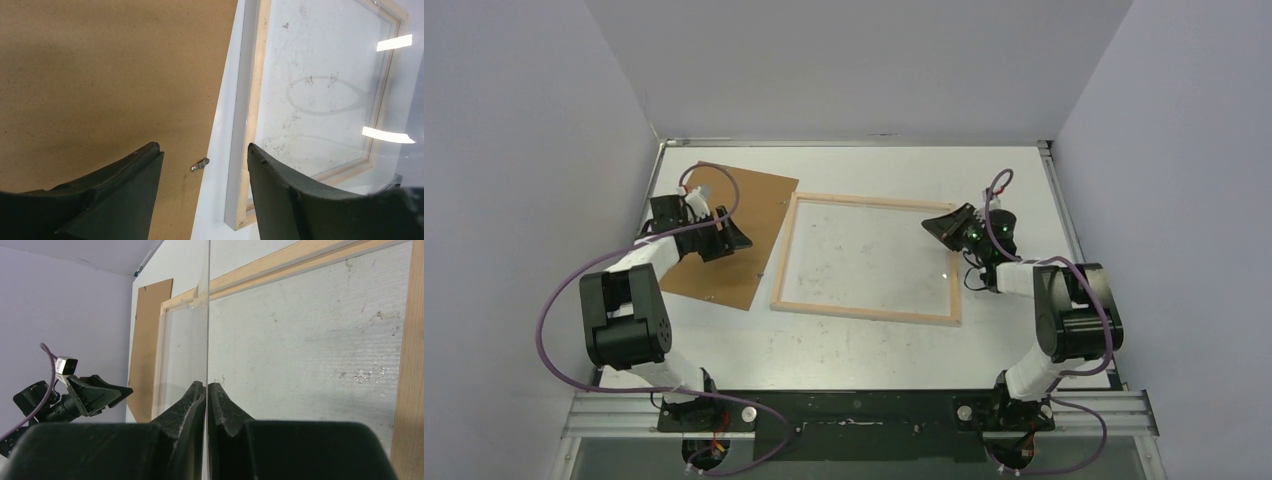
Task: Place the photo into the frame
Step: Place the photo frame item in the photo frame.
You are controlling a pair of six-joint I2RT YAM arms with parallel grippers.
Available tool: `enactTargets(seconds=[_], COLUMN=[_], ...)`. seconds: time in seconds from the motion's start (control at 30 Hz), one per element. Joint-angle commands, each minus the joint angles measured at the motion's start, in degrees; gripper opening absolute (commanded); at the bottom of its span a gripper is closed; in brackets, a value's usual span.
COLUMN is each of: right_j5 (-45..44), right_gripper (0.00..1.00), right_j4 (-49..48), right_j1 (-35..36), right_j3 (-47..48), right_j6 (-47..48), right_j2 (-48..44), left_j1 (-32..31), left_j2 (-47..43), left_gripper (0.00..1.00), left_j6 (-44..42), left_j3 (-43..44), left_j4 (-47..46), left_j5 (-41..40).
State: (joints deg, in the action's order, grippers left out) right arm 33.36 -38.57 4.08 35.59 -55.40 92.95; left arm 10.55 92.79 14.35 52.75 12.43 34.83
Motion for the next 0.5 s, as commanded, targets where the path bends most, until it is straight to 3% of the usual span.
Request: enactTargets(seconds=[0.0,0.47], right_j5=[-0.9,-2.5], right_gripper=[0.05,0.05], right_j4=[-6.5,-7.3], right_j1=[-0.4,-1.4], right_j3=[-0.8,-2.5], right_j6=[0.0,0.7], right_j2=[1.2,1.6], left_j1=[-0.5,-1.6], left_j2=[-1.9,-1.3], left_gripper=[0.61,0.59], left_j6=[-1.4,-2.0], left_j3=[1.5,2.0], left_j4=[0.9,1.5], left_j5=[-0.4,-1.1])
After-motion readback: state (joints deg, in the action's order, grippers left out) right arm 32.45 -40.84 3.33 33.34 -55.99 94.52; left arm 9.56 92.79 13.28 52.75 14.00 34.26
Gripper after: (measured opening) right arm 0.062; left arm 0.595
